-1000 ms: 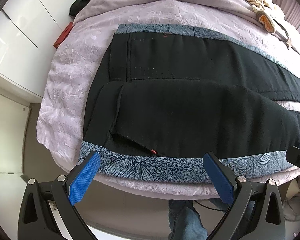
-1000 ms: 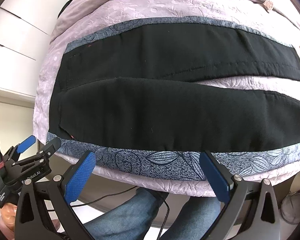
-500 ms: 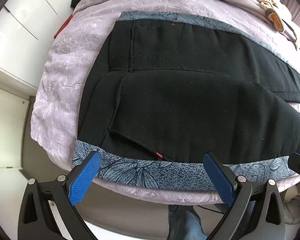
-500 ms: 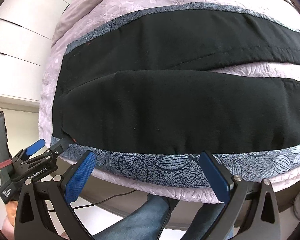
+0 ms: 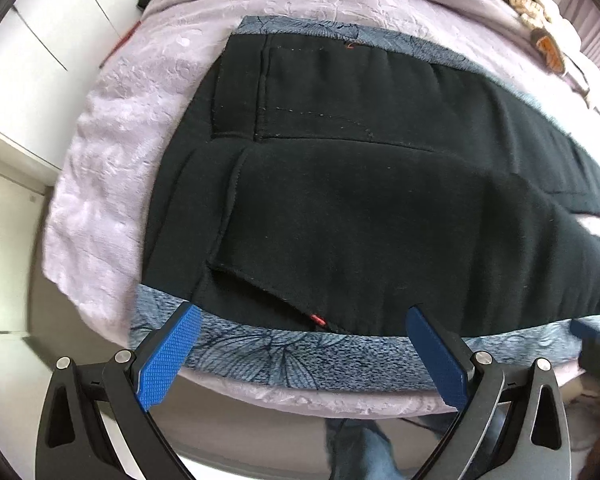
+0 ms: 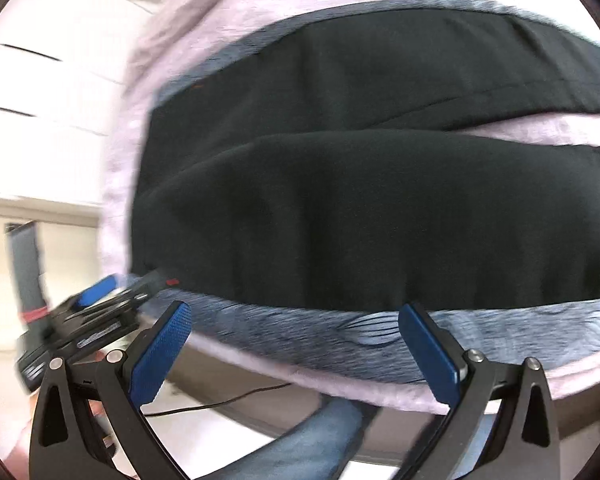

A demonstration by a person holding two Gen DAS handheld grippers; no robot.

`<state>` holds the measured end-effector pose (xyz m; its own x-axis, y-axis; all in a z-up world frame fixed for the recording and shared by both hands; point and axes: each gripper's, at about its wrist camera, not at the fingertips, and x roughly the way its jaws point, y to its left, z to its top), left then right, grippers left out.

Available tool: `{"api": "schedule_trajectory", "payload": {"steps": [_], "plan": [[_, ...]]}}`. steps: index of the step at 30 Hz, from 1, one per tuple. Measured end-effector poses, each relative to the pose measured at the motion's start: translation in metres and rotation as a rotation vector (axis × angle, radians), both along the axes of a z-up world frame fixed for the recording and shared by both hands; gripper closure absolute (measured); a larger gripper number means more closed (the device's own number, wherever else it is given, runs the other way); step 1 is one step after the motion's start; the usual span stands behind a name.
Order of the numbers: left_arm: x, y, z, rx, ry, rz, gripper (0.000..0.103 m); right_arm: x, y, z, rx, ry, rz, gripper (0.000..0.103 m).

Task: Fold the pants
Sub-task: 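Grasp the patterned waistband edge with the left tool while the right tool grasps it too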

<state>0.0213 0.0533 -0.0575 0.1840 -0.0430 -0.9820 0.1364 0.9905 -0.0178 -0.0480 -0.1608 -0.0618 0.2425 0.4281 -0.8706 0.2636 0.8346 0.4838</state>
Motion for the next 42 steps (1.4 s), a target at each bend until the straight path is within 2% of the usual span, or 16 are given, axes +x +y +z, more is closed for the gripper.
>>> {"api": "schedule_trajectory", "payload": {"steps": [2,3,4,5,6,9,13,18,22,26,31,33,34,35,38,42], "plan": [[-0.002,0.01,0.0,-0.078,0.0,0.017,0.0,-0.007,0.006,-0.003,0.143,-0.037,0.043,0.001],[-0.003,0.014,0.0,-0.101,-0.002,0.023,0.0,-0.012,0.01,-0.008,0.213,-0.036,0.067,0.007],[-0.004,0.019,-0.001,-0.13,-0.001,0.031,0.002,-0.016,0.015,-0.014,0.264,-0.027,0.087,0.014],[-0.005,0.023,-0.002,-0.144,0.001,0.037,0.007,-0.021,0.02,-0.023,0.295,-0.004,0.104,0.033],[-0.006,0.027,-0.004,-0.158,0.011,0.046,0.009,-0.026,0.024,-0.035,0.317,0.026,0.114,0.04],[-0.012,0.038,-0.009,-0.208,0.047,0.079,0.009,-0.038,0.024,-0.063,0.355,0.069,0.071,0.04],[-0.021,0.051,-0.012,-0.245,0.068,0.108,0.009,-0.042,0.011,-0.076,0.388,0.038,-0.007,0.04],[-0.035,0.058,-0.014,-0.342,0.117,0.146,0.009,-0.025,-0.01,-0.067,0.465,-0.042,-0.135,0.04],[-0.037,0.055,-0.022,-0.504,0.18,0.222,0.009,-0.01,-0.015,-0.037,0.47,-0.133,-0.111,0.04],[-0.026,0.053,-0.03,-0.547,0.162,0.335,0.009,-0.006,-0.015,-0.028,0.476,-0.148,-0.088,0.04],[-0.014,0.065,-0.043,-0.504,0.162,0.414,0.038,-0.02,-0.018,-0.048,0.463,-0.06,-0.1,0.04],[-0.01,0.067,-0.048,-0.449,0.167,0.401,0.067,-0.025,-0.024,-0.06,0.461,-0.014,-0.15,0.04],[-0.011,0.068,-0.049,-0.441,0.162,0.391,0.072,-0.03,-0.03,-0.068,0.467,0.008,-0.191,0.04],[-0.012,0.07,-0.049,-0.432,0.153,0.384,0.084,-0.035,-0.038,-0.077,0.492,0.027,-0.248,0.041],[-0.009,0.067,-0.031,-0.41,0.118,0.342,0.086,-0.048,-0.062,-0.088,0.575,0.047,-0.4,0.098],[0.002,0.053,0.025,-0.376,0.007,0.225,0.086,-0.038,-0.07,-0.028,0.462,-0.08,-0.283,0.099]]}}
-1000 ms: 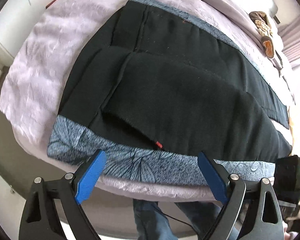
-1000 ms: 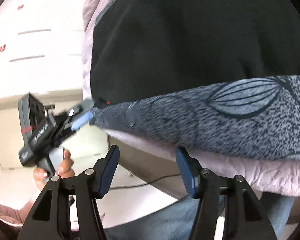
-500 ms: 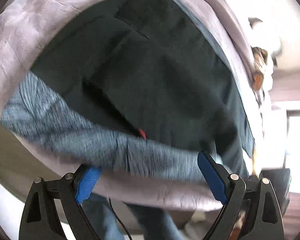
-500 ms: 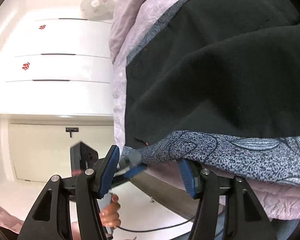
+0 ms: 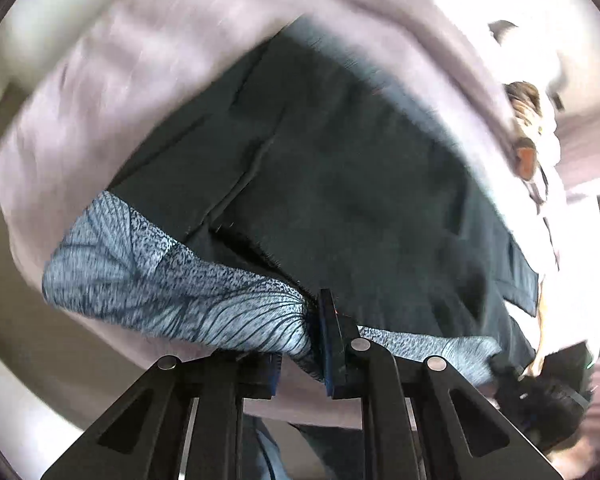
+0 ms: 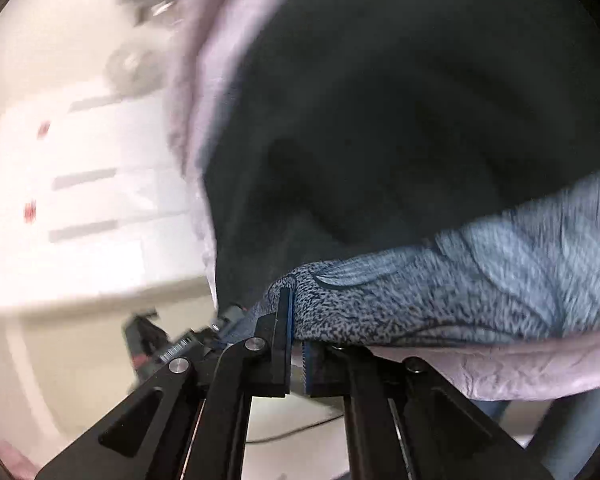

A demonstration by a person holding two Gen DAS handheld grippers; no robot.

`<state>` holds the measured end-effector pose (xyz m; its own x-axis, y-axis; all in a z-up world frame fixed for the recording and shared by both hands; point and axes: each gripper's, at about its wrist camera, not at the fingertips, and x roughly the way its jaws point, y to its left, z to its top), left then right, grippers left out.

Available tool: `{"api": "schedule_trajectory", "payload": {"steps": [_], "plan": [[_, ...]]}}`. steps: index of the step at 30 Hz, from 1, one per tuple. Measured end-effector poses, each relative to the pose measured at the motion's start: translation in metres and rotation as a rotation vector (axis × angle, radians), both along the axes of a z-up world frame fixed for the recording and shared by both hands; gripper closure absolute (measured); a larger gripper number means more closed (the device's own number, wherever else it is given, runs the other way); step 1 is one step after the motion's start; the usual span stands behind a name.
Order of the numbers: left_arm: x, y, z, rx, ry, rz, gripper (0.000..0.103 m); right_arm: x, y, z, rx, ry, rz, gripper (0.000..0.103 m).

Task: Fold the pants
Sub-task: 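Grasp the patterned waistband edge with the left tool while the right tool grasps it too, then lift the waistband edge with both tools and fold it over the trousers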

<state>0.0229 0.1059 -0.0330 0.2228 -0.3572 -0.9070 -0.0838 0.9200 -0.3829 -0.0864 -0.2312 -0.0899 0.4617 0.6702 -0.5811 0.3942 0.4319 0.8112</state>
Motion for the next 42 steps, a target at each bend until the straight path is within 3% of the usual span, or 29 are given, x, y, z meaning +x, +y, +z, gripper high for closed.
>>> {"api": "schedule_trajectory", "payload": {"steps": [3,6,10,14,16,17,19,21,23,25,27,29,33,36,42], "plan": [[0.027,-0.014,0.027,-0.005,-0.087,-0.041,0.086,0.023,-0.008,0.041,-0.093,-0.086,0.077,0.099],[0.06,-0.021,0.04,-0.009,-0.171,-0.08,0.086,0.064,-0.026,0.062,-0.14,-0.137,0.127,0.099],[0.115,-0.042,0.028,0.038,-0.258,-0.135,0.08,0.128,-0.044,0.059,-0.179,-0.134,0.187,0.099],[0.167,-0.066,-0.003,0.115,-0.274,-0.168,0.077,0.199,-0.053,0.024,-0.214,-0.091,0.217,0.097],[0.191,-0.071,-0.023,0.172,-0.249,-0.154,0.059,0.23,-0.055,0.009,-0.229,-0.069,0.224,0.095],[0.2,-0.07,-0.033,0.237,-0.253,-0.127,0.035,0.242,-0.057,0.0,-0.248,-0.053,0.223,0.094],[0.211,-0.068,-0.044,0.285,-0.242,-0.101,0.031,0.255,-0.059,-0.022,-0.275,-0.01,0.232,0.094],[0.213,-0.059,-0.047,0.27,-0.215,-0.084,0.031,0.261,-0.064,-0.036,-0.253,0.006,0.206,0.094],[0.204,-0.058,-0.038,0.318,-0.23,-0.088,0.031,0.253,-0.07,-0.034,-0.21,0.01,0.177,0.092],[0.189,-0.063,-0.027,0.377,-0.247,-0.143,0.031,0.246,-0.071,-0.023,-0.197,-0.009,0.176,0.078],[0.168,-0.073,-0.015,0.397,-0.255,-0.203,0.031,0.232,-0.072,-0.001,-0.221,-0.039,0.184,0.037],[0.156,-0.09,-0.007,0.383,-0.249,-0.27,0.031,0.209,-0.072,0.029,-0.255,-0.076,0.192,0.036],[0.116,-0.137,0.005,0.263,-0.212,-0.403,0.031,0.142,-0.1,0.068,-0.34,-0.087,0.151,0.036],[0.088,-0.192,0.009,0.164,-0.169,-0.506,0.031,0.07,-0.138,0.08,-0.417,-0.016,0.031,0.036],[0.053,-0.312,0.008,0.03,-0.129,-0.667,0.031,-0.091,-0.232,0.073,-0.4,0.188,-0.271,0.035]]}}
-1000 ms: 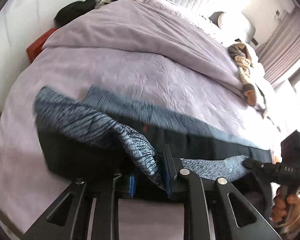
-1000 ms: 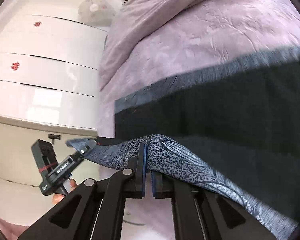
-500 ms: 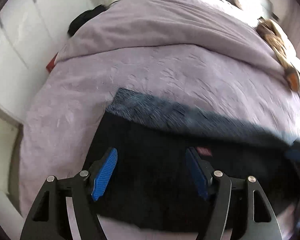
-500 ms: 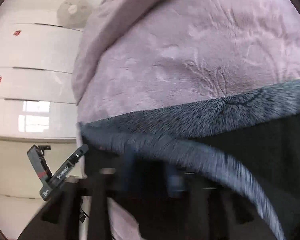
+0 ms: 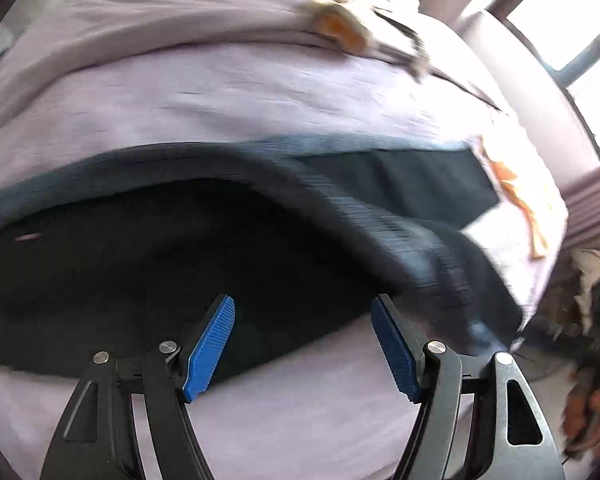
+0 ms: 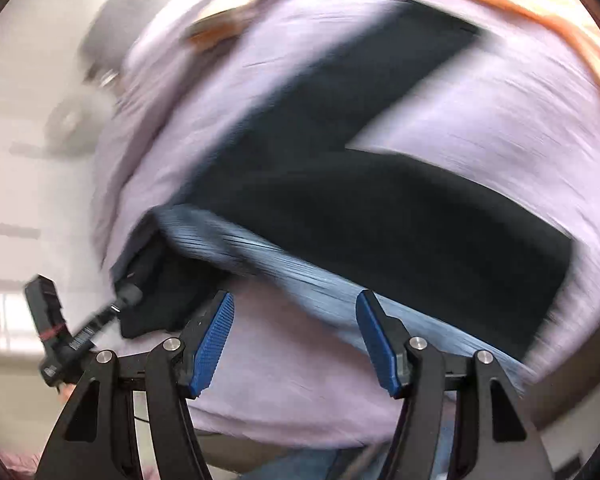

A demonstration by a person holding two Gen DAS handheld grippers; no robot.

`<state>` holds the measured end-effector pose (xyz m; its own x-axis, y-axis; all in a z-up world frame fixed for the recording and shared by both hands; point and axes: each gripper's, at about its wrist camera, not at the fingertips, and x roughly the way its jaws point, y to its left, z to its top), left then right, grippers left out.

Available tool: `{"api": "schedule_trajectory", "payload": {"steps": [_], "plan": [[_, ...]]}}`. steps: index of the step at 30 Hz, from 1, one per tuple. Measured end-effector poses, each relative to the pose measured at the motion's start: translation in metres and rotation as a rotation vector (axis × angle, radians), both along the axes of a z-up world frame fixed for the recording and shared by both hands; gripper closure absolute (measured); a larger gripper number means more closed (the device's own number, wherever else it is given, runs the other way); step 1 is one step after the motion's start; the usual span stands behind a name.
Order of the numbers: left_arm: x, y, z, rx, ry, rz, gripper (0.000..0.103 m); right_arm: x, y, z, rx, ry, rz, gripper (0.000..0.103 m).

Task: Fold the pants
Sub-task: 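Lift the waistband edge with both tools and fold it over the trousers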

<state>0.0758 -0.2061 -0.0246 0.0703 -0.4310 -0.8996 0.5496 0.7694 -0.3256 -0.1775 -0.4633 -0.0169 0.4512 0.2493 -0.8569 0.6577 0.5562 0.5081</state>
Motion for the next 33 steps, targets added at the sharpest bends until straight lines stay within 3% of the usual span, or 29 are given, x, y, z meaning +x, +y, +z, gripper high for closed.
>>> {"api": "schedule_trajectory", "payload": {"steps": [4,8,11,13,14,15,17,23,27,30,33], "plan": [[-0.009,-0.051,-0.02,0.019,0.085,0.006,0.031,-0.069,-0.025,-0.018,0.033,0.067,-0.092,0.036],[-0.02,-0.08,-0.038,0.056,0.136,0.002,0.031,-0.122,-0.045,-0.05,0.216,0.05,-0.183,0.036],[-0.025,-0.097,-0.048,0.082,0.15,-0.007,0.031,-0.126,-0.043,-0.083,0.385,-0.018,-0.222,0.038],[-0.024,-0.103,-0.051,0.079,0.14,0.003,0.035,-0.125,-0.044,-0.096,0.446,-0.055,-0.249,0.076],[-0.025,-0.101,-0.049,0.071,0.141,0.005,0.055,-0.125,-0.045,-0.098,0.454,-0.06,-0.263,0.092],[-0.023,-0.104,-0.049,0.06,0.154,0.003,0.062,-0.125,-0.046,-0.093,0.446,-0.078,-0.266,0.092],[-0.017,-0.11,-0.041,0.046,0.142,0.015,0.062,-0.127,-0.055,-0.066,0.414,-0.159,-0.231,0.093],[0.019,-0.137,-0.014,0.011,0.063,0.069,0.062,-0.07,-0.127,0.001,0.304,-0.32,-0.127,0.093],[0.061,-0.159,-0.011,0.026,-0.004,0.122,0.062,-0.005,-0.192,0.023,0.224,-0.361,-0.059,0.093],[0.086,-0.176,-0.012,0.111,-0.119,0.147,0.057,0.049,-0.24,0.015,0.218,-0.319,-0.029,0.092],[0.102,-0.173,-0.009,0.155,-0.153,0.183,0.057,0.102,-0.263,-0.015,0.155,-0.169,0.065,0.082]]}}
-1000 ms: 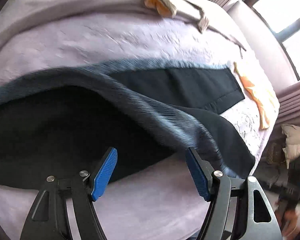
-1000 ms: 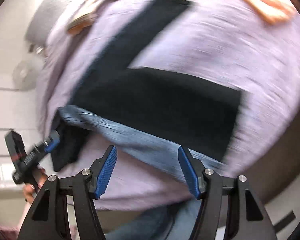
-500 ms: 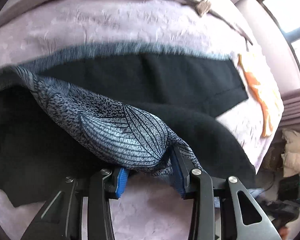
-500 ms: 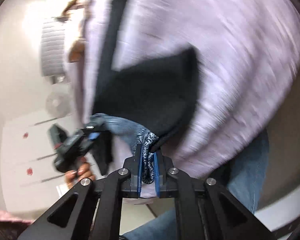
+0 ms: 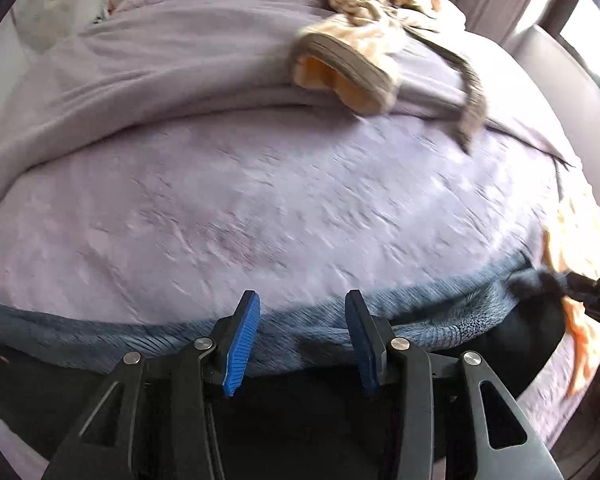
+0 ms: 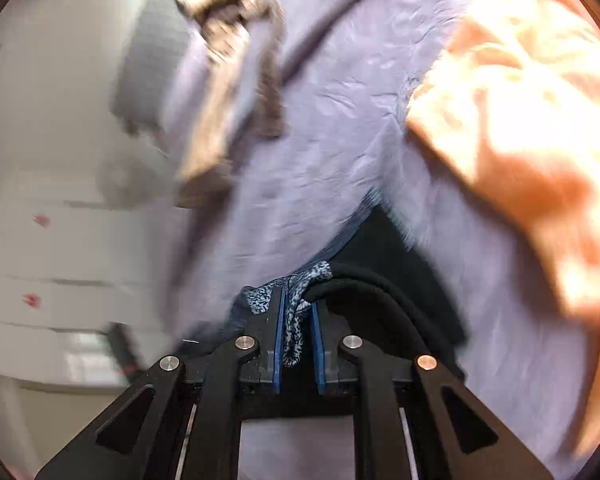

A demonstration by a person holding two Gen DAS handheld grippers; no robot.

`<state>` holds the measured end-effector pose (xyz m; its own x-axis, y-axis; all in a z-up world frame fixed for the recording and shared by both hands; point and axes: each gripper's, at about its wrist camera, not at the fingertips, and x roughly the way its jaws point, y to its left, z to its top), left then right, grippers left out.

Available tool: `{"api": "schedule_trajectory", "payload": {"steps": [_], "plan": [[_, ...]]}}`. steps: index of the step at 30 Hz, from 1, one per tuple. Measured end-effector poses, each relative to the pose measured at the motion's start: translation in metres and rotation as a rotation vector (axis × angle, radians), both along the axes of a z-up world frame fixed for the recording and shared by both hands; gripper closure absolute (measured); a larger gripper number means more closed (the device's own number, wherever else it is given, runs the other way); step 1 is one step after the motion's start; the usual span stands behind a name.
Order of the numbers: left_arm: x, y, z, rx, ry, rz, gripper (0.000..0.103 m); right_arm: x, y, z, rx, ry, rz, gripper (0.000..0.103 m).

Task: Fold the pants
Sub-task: 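Lift the waistband edge with both tools and fold it over the trousers, then open both tools and release the folded trousers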

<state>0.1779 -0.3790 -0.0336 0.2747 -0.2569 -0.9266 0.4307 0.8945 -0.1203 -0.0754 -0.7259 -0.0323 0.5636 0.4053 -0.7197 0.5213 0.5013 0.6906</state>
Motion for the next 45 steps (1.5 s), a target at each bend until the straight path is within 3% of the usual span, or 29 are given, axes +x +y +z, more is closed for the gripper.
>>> {"api": "schedule_trajectory", "payload": {"steps": [1,2,3,7,10,11,13,14,15,17,19,21,23,25,27,29,32,35,37,39,42,45], "plan": [[0.001,0.005,0.002,0.0,-0.003,0.007,0.057,0.012,-0.002,-0.005,-0.045,0.055,0.024,0.075],[0.0,0.009,0.003,0.006,-0.007,0.012,0.049,0.019,0.001,-0.007,-0.103,0.096,0.05,0.058],[-0.003,0.019,0.005,0.021,-0.012,0.018,0.036,0.017,0.004,-0.002,-0.136,0.092,0.061,0.053],[-0.034,0.046,0.002,0.057,-0.013,0.023,0.033,-0.03,0.02,0.018,-0.229,0.092,0.016,0.053],[-0.05,0.051,-0.018,0.095,0.029,0.021,0.033,-0.063,0.019,-0.005,-0.166,0.146,-0.082,0.053],[-0.052,0.047,-0.027,0.113,0.044,0.024,0.033,-0.068,0.017,-0.018,-0.142,0.171,-0.104,0.054],[-0.05,0.046,-0.038,0.122,0.071,0.051,0.033,-0.067,0.012,-0.042,-0.077,0.17,-0.149,0.07],[-0.048,0.045,-0.039,0.114,0.07,0.06,0.033,-0.063,0.009,-0.048,-0.054,0.162,-0.166,0.085],[-0.046,0.044,-0.039,0.106,0.059,0.069,0.033,-0.058,0.008,-0.046,-0.05,0.14,-0.169,0.088],[-0.04,0.038,-0.045,0.12,0.019,0.067,0.033,-0.047,0.008,-0.028,-0.122,0.071,-0.131,0.088],[-0.03,0.029,-0.067,0.2,0.016,0.053,0.033,-0.038,0.007,-0.028,-0.183,0.127,-0.071,0.088],[-0.023,0.024,-0.076,0.219,0.016,0.048,0.033,-0.035,0.003,-0.046,-0.155,0.22,-0.052,0.084],[-0.02,0.025,-0.065,0.208,0.033,0.063,0.033,-0.04,0.001,-0.039,-0.166,0.234,-0.087,0.076],[-0.022,0.036,-0.044,0.165,0.005,0.089,0.033,-0.042,0.012,-0.012,-0.315,0.253,-0.082,0.07],[-0.019,0.044,-0.034,0.155,-0.023,0.108,0.033,-0.036,0.028,0.021,-0.464,0.181,-0.039,0.07],[-0.012,0.049,-0.037,0.167,-0.027,0.132,0.032,-0.014,0.052,0.036,-0.502,0.088,0.09,0.07],[-0.001,0.047,-0.059,0.209,-0.019,0.172,0.032,0.043,0.093,0.013,-0.458,0.049,0.312,0.07],[0.007,0.045,-0.075,0.236,-0.056,0.181,0.032,0.096,0.121,-0.034,-0.435,0.068,0.421,0.07],[0.014,0.043,-0.079,0.232,-0.06,0.197,0.027,0.116,0.125,-0.059,-0.497,0.121,0.46,0.077],[0.022,0.046,-0.081,0.217,-0.052,0.214,0.023,0.117,0.115,-0.063,-0.539,0.117,0.434,0.091],[0.033,0.055,-0.076,0.216,-0.032,0.228,0.024,0.108,0.082,-0.058,-0.58,0.177,0.323,0.091],[0.026,0.064,-0.057,0.246,-0.037,0.218,0.024,0.086,0.051,-0.045,-0.494,0.184,0.225,0.085]]}}
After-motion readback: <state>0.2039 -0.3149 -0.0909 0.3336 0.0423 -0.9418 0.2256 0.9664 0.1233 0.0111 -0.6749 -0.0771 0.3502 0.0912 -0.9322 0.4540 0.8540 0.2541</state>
